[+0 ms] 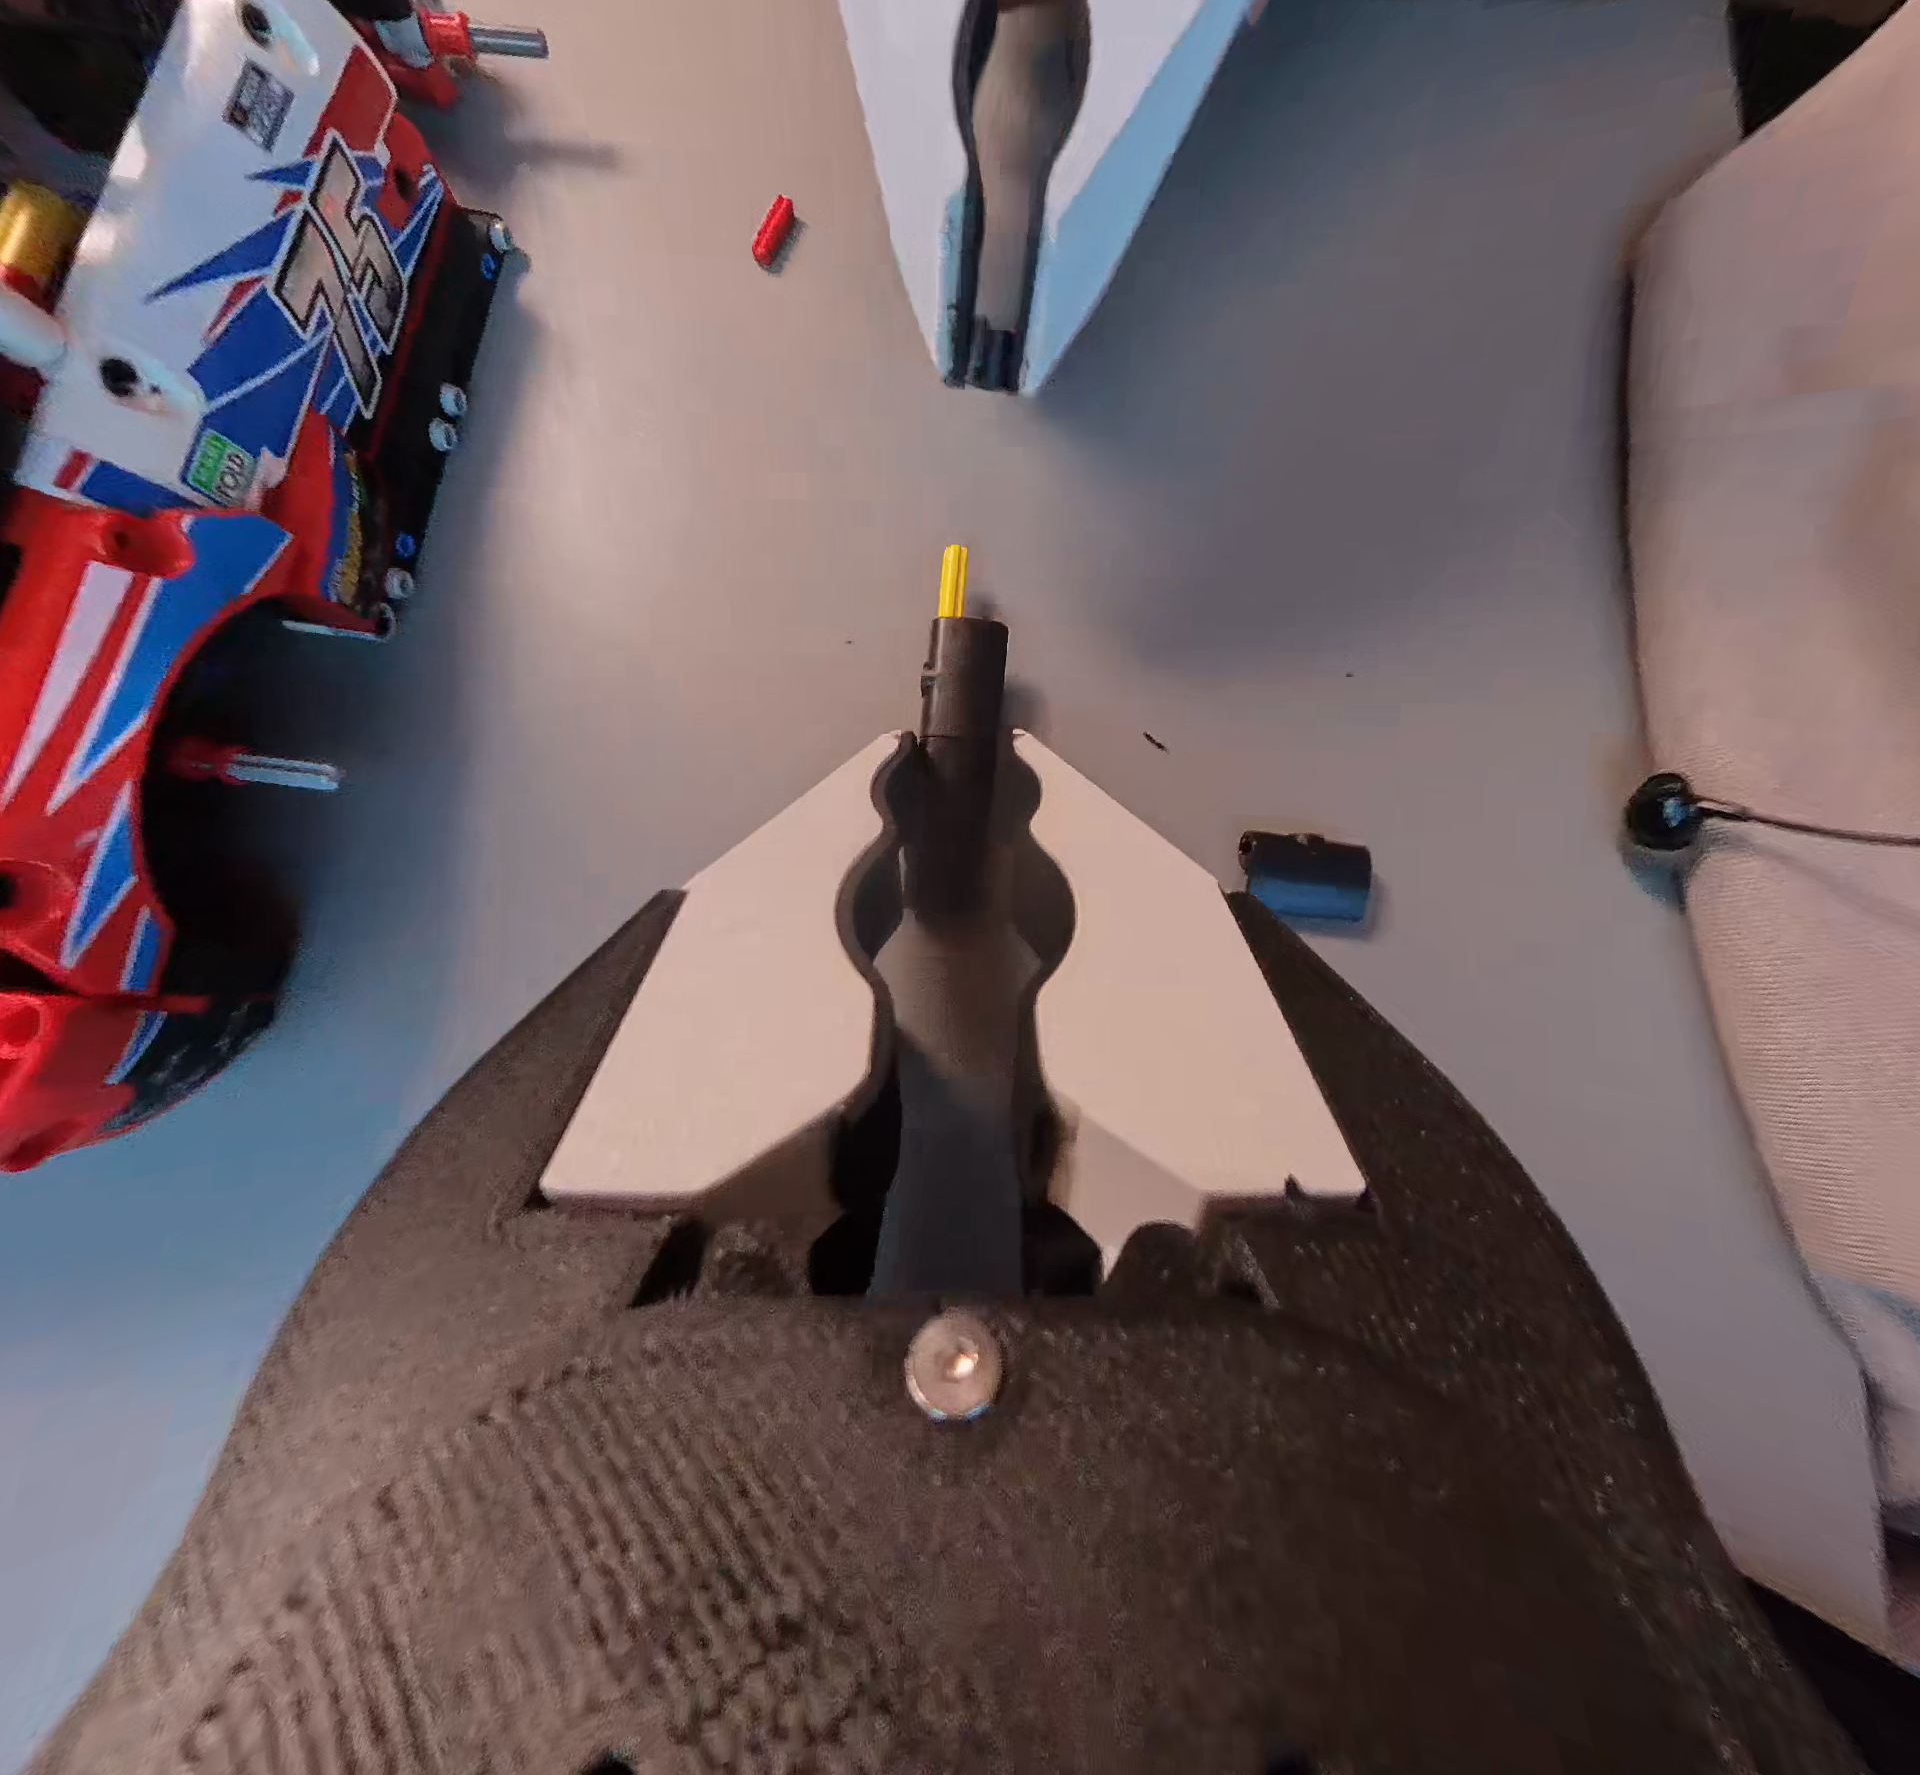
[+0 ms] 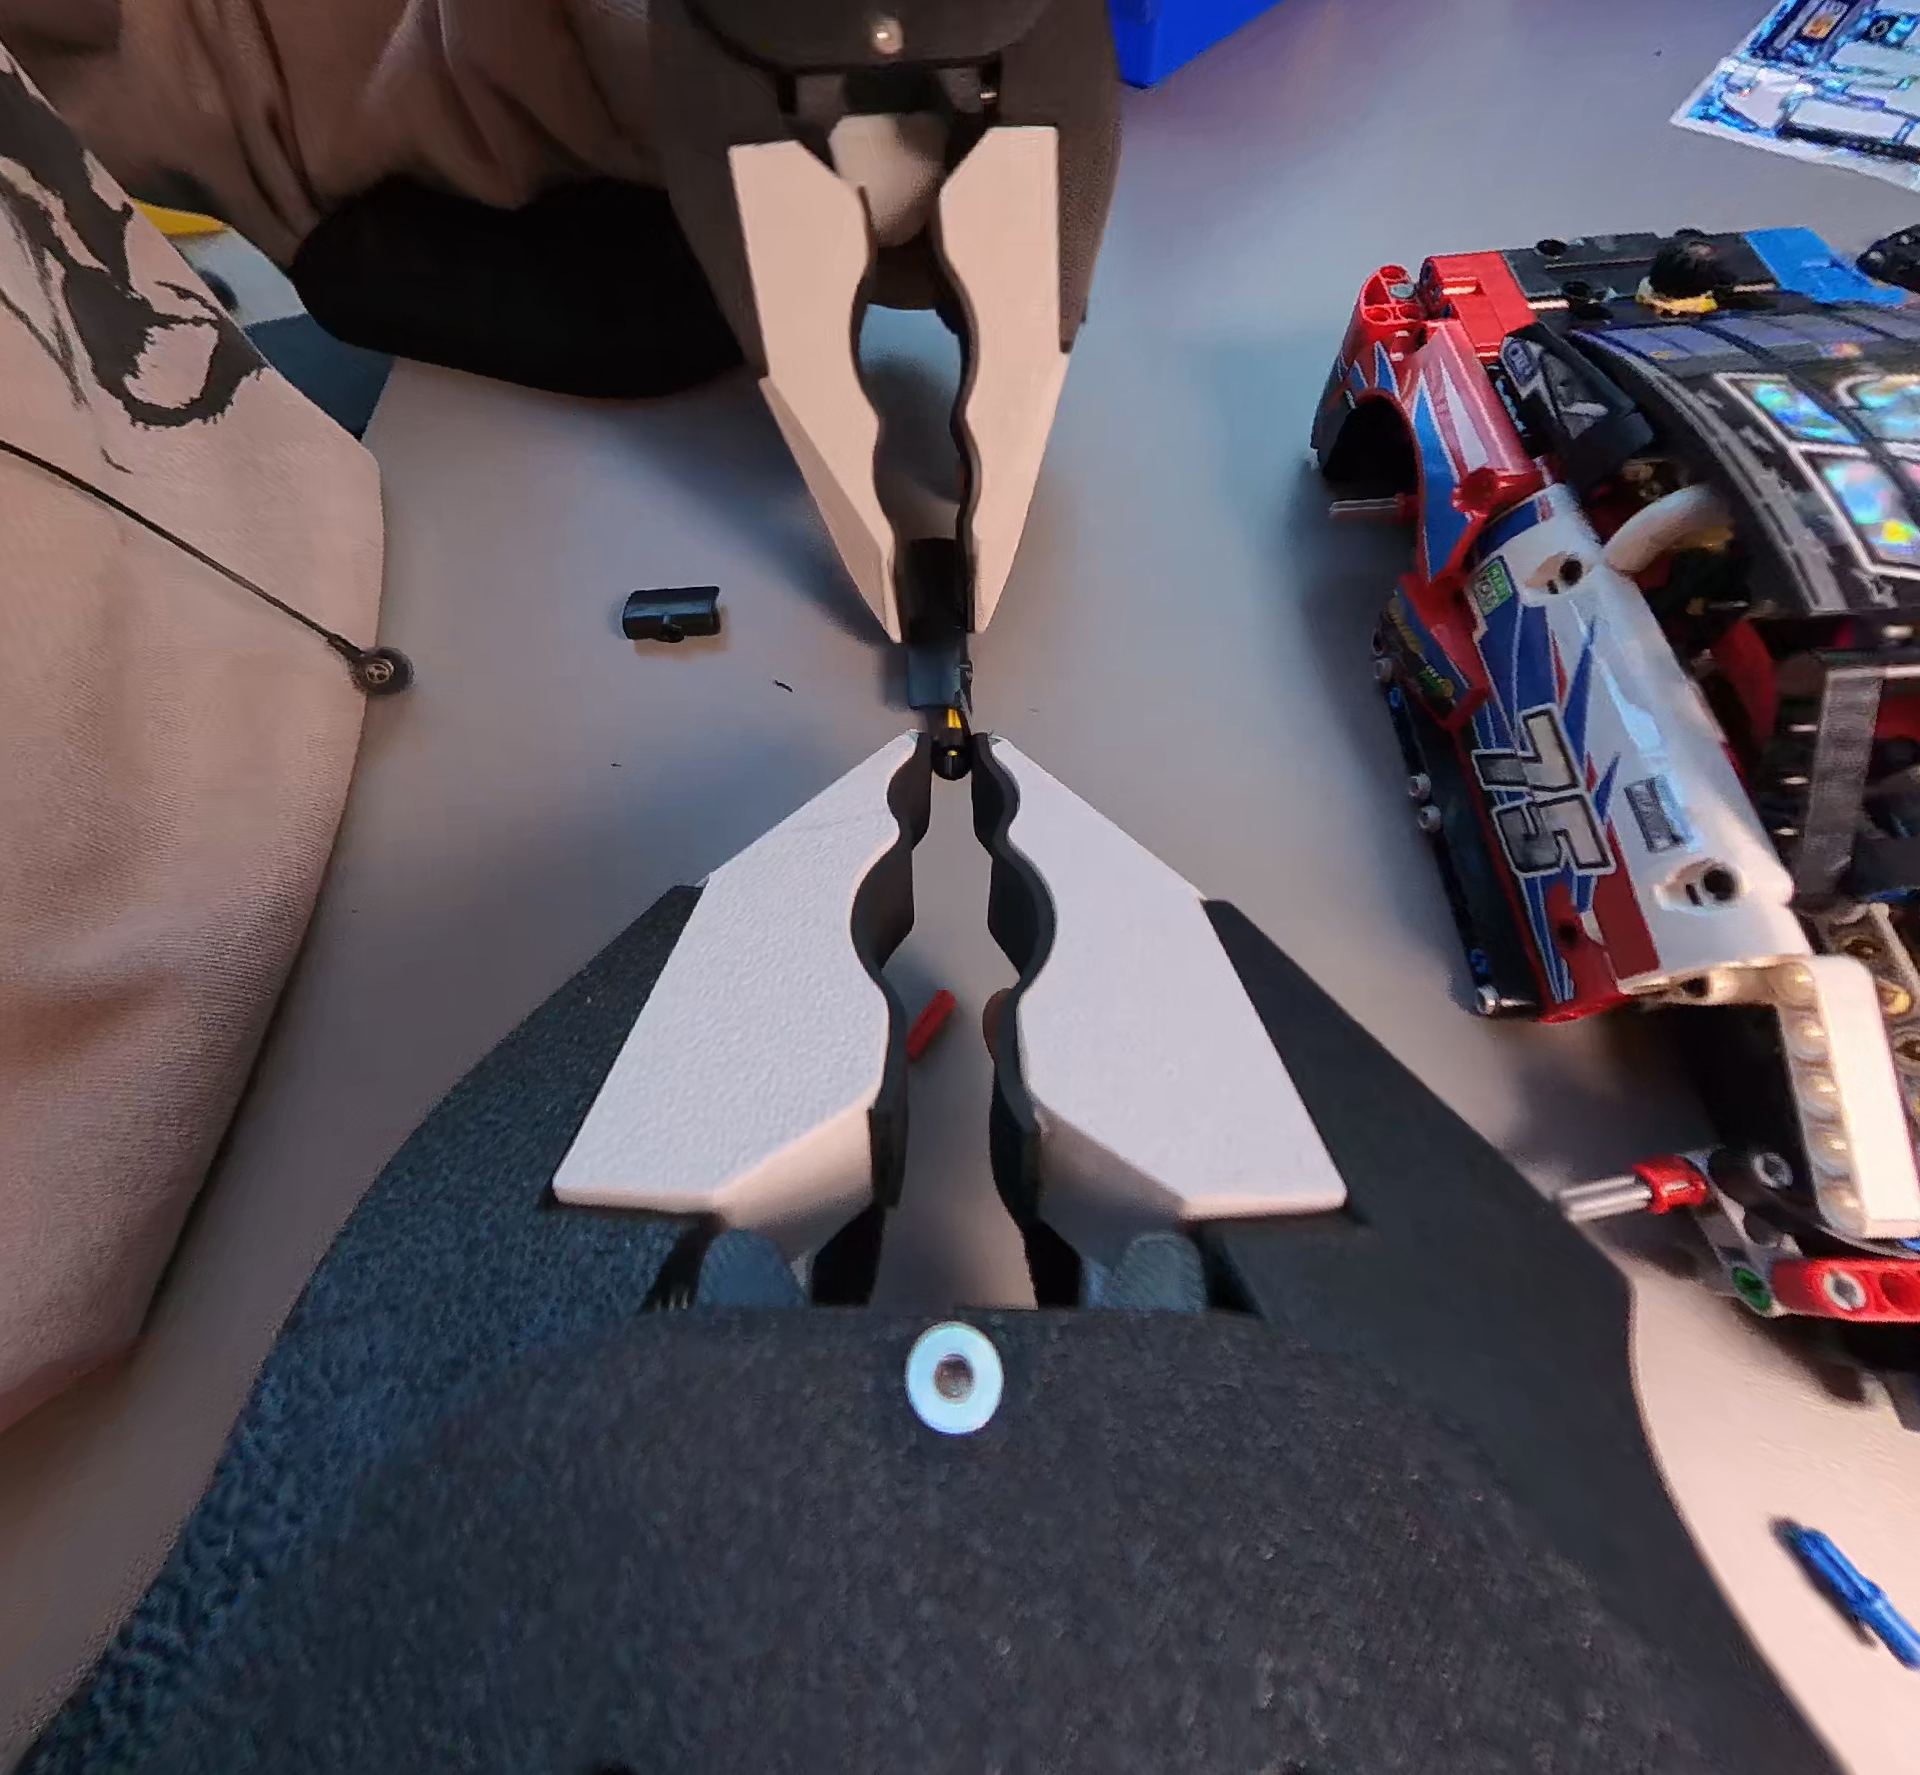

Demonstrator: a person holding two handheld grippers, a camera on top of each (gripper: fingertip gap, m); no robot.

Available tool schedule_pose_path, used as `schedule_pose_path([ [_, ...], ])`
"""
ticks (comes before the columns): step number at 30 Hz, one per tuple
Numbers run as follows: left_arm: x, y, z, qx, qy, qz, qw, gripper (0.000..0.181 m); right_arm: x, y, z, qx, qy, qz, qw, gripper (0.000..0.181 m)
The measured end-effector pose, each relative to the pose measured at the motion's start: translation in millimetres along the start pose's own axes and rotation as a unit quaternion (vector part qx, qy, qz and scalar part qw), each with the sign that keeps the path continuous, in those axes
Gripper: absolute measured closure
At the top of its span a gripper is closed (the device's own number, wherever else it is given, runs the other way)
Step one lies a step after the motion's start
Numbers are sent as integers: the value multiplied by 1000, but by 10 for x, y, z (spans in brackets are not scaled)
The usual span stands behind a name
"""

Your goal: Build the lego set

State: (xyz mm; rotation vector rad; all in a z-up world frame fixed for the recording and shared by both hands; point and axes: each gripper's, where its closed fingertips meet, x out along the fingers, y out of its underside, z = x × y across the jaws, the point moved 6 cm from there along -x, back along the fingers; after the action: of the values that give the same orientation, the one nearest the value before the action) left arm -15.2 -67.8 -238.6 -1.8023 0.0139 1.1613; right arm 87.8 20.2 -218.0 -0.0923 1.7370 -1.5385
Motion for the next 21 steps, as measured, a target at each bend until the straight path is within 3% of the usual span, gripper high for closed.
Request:
schedule_pose_path([
  [6,-72,-90,43,-161,114,-84,977,169,38,-50,151,-102,2,-5,995,176],
  [11,-28,-123,18,-222,163,-101,956,169,121,-14,215,-125,8,20,992,176],
  [15,39,-141,-24,-228,173,-101,953,168,163,-14,229,-112,1,17,994,176],
  [21,114,-162,-137,-174,145,-79,971,167,189,31,203,-75,-10,31,997,176],
])
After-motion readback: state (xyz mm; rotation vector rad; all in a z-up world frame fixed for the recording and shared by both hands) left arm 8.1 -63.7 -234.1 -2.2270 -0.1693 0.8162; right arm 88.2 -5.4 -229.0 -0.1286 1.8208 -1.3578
